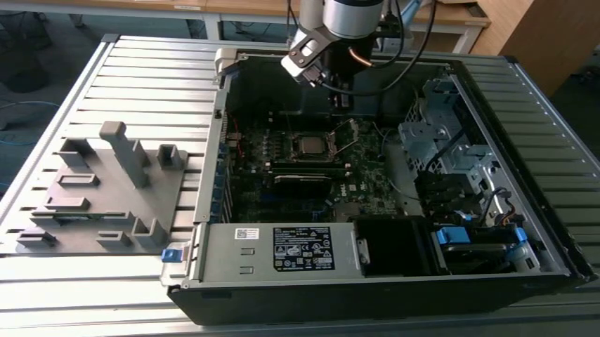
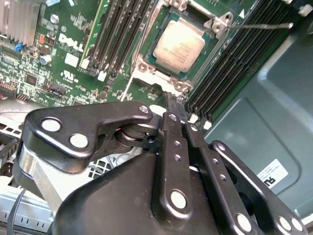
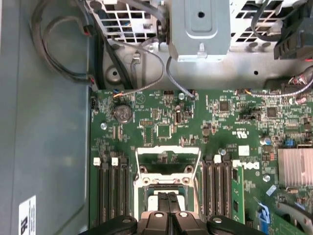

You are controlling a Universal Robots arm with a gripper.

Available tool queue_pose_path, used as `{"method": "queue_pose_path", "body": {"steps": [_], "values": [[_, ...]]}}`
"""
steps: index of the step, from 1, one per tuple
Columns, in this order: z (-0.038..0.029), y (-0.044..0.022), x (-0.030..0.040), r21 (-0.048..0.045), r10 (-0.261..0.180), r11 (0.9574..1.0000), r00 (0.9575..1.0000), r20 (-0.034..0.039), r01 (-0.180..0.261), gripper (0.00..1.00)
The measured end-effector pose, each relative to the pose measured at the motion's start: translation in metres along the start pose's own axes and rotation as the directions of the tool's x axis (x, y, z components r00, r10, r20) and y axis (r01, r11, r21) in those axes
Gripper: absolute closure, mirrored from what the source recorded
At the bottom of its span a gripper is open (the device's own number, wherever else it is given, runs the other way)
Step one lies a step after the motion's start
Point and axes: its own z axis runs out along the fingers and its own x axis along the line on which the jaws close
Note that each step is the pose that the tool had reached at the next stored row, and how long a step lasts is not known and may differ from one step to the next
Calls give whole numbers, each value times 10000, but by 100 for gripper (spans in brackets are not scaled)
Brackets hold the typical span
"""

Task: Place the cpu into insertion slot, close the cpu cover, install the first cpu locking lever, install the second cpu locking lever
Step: 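Place the cpu into insertion slot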

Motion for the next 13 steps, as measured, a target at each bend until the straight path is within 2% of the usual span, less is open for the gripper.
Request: {"method": "queue_pose_path", "body": {"steps": [5, 13], "values": [[3, 56, 5, 0, -1, 10000, 10000, 0, 1, 90], [4, 63, 5, 0, 0, 10000, 10000, 0, 0, 90]]}}
